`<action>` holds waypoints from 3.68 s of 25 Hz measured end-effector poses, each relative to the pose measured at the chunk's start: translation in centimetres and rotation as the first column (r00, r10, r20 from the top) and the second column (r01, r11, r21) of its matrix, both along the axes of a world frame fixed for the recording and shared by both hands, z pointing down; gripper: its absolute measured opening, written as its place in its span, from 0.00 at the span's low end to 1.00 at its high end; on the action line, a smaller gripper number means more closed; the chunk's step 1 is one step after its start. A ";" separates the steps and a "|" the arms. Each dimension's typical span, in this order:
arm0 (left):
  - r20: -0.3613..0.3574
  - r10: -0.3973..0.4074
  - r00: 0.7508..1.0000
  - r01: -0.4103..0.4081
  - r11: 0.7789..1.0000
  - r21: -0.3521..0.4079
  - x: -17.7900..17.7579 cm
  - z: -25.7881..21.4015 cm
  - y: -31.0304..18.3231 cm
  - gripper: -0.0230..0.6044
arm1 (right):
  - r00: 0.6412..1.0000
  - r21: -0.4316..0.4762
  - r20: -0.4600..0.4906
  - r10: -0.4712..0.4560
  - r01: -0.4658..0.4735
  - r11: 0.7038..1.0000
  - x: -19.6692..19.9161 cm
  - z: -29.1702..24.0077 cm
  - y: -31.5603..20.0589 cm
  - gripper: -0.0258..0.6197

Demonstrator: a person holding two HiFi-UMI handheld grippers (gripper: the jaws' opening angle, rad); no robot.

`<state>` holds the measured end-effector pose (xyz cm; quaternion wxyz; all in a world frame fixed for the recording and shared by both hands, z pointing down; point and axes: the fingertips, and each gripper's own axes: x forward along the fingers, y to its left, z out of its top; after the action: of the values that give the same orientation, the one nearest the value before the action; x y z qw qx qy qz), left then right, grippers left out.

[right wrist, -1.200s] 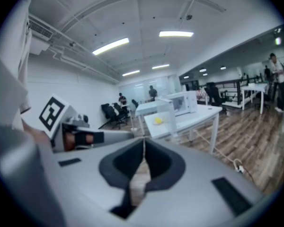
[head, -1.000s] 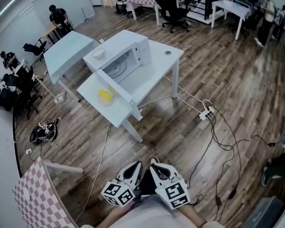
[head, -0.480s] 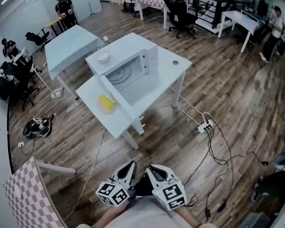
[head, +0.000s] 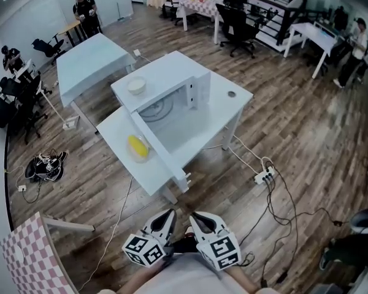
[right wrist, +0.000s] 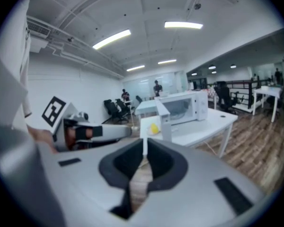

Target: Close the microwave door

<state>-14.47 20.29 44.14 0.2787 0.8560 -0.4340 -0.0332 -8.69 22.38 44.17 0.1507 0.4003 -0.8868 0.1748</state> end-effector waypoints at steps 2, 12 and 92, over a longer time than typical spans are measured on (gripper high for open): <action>-0.003 0.001 1.000 -0.001 1.000 0.005 -0.5 -0.1 -1.3 0.06 | 1.000 0.002 -0.008 0.004 -0.004 1.000 -0.3 0.0 -1.4 0.08; -0.009 0.048 0.999 -0.048 0.997 0.059 -2.1 -0.8 -6.3 0.06 | 0.999 0.046 -0.013 0.034 -0.033 0.998 -2.2 -0.3 -7.2 0.08; 0.008 0.134 0.991 -0.134 0.991 0.009 6.0 -2.8 -19.5 0.06 | 0.994 -0.029 0.093 -0.064 0.067 0.997 3.6 0.4 -17.1 0.08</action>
<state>-8.47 0.79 41.37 0.2745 0.8848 -0.3763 -0.0135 -5.12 5.31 44.57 0.1219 0.3601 -0.9026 0.2022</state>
